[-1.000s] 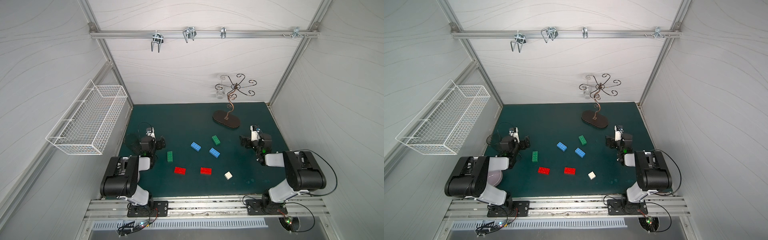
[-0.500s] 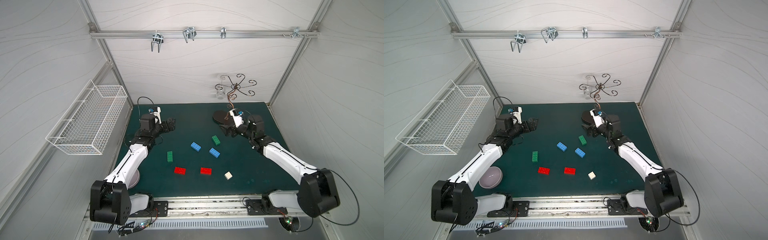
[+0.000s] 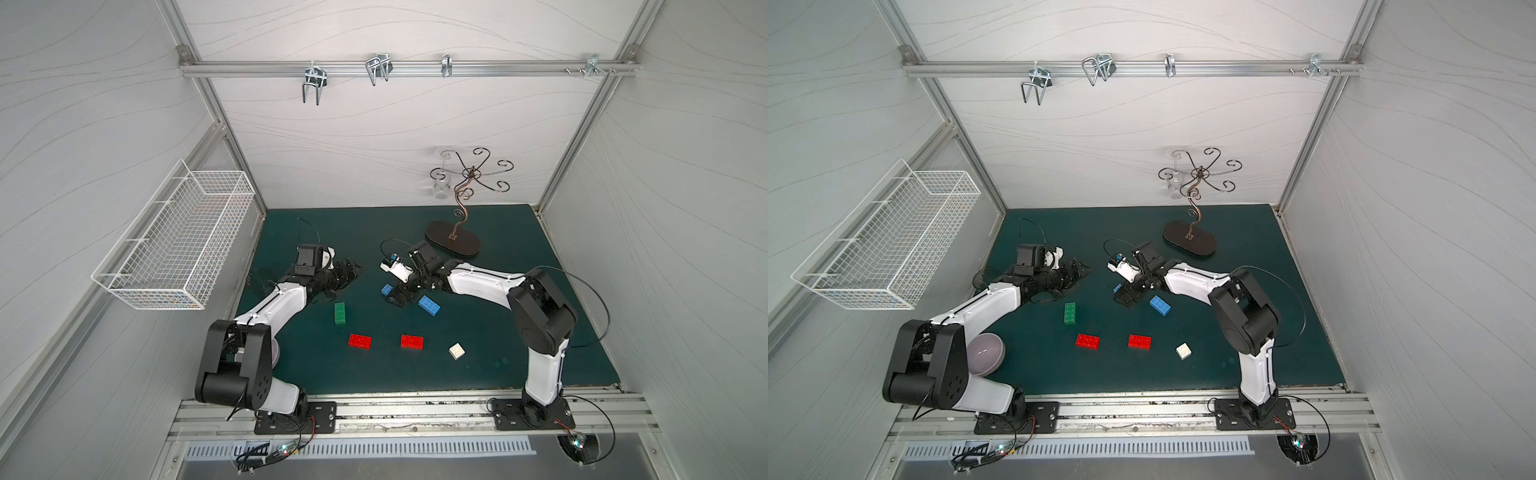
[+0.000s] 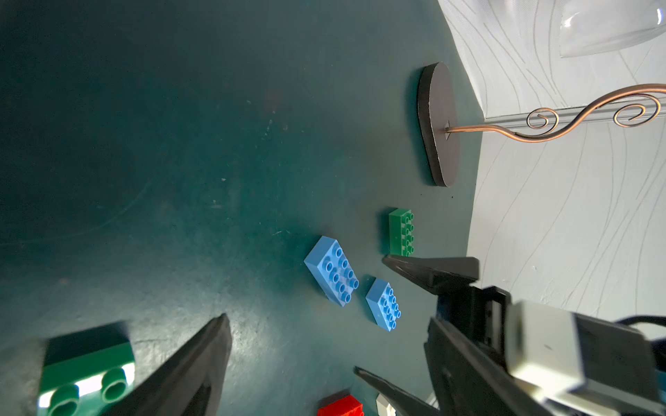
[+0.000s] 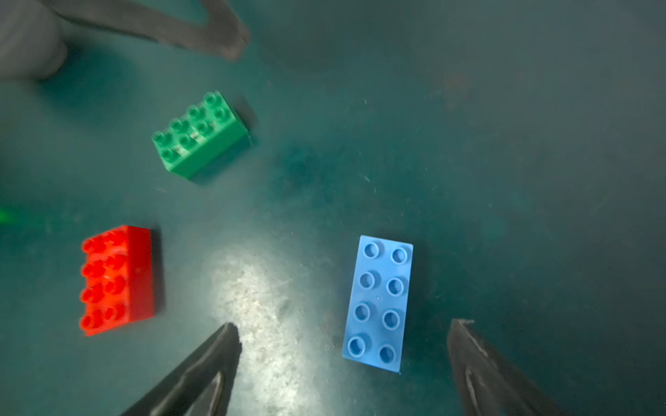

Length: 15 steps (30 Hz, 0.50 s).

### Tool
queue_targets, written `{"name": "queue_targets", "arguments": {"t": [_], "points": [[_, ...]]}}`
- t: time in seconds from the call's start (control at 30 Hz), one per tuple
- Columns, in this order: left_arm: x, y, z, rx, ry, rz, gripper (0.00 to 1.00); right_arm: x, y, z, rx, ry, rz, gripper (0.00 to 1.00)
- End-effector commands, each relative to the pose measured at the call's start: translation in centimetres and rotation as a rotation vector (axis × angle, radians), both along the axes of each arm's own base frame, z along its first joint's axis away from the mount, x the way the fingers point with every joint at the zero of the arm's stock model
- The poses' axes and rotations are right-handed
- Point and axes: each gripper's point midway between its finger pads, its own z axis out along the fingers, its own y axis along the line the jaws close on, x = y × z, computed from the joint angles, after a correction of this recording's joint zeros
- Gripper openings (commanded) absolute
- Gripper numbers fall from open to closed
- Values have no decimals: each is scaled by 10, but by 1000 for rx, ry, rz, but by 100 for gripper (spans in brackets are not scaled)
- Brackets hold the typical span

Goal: Assemble a small pinwheel with lego
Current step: Adjust the lego brick at the center of the board.

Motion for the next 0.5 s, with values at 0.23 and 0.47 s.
{"name": "queue_targets", "arguments": {"t": [0.23,0.47], "points": [[5,9,-2,35,-20,35,89,15,10,-26,-95,23,42,80],[2,6,0,32,-35,-1,89,18,15,-39,-125,31,59,76]]}}
